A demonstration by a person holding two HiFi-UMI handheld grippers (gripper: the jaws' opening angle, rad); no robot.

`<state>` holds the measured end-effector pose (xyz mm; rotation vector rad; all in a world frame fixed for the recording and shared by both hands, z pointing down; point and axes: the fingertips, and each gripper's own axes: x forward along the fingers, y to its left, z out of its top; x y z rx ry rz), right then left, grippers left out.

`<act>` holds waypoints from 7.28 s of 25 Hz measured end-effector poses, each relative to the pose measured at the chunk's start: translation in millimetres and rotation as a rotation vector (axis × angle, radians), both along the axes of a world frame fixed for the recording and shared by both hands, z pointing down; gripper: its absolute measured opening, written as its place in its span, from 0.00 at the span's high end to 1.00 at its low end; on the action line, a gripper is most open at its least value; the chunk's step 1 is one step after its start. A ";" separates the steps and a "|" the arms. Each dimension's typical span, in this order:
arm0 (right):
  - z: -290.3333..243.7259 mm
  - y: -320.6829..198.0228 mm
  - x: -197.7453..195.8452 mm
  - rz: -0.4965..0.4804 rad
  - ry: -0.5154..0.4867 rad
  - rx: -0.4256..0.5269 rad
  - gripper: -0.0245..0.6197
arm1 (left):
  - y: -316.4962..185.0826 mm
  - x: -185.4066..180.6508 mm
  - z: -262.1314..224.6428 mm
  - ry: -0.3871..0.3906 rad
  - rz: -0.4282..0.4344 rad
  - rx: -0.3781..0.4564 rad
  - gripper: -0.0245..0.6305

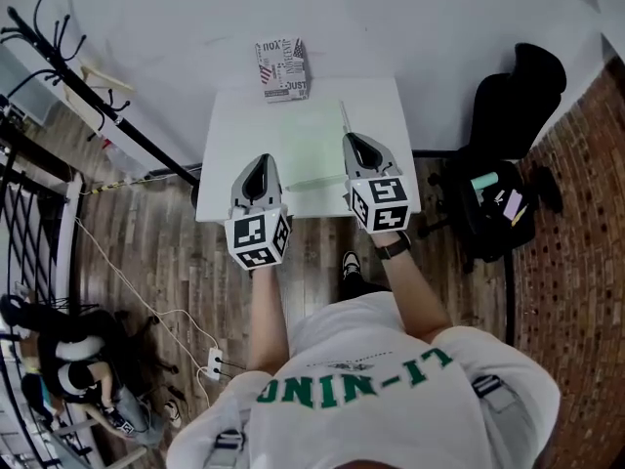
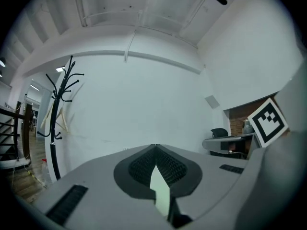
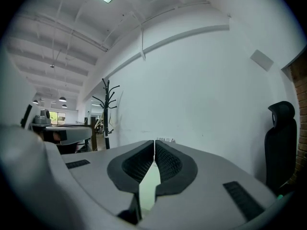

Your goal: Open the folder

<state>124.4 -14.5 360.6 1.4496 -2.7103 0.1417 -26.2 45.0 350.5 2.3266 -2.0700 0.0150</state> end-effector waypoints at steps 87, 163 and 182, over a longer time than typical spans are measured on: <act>237.5 -244.7 -60.2 -0.131 -0.178 -0.750 0.75 | -283.7 -105.0 85.4 0.042 0.077 -0.184 0.94; 338.2 -146.3 -500.3 -0.717 0.151 -0.947 0.76 | -206.3 -456.4 181.7 0.220 -0.317 -0.282 0.94; 406.9 -158.5 -514.8 -0.623 0.515 -0.798 0.94 | -195.3 -481.8 201.5 0.219 -0.345 -0.334 0.94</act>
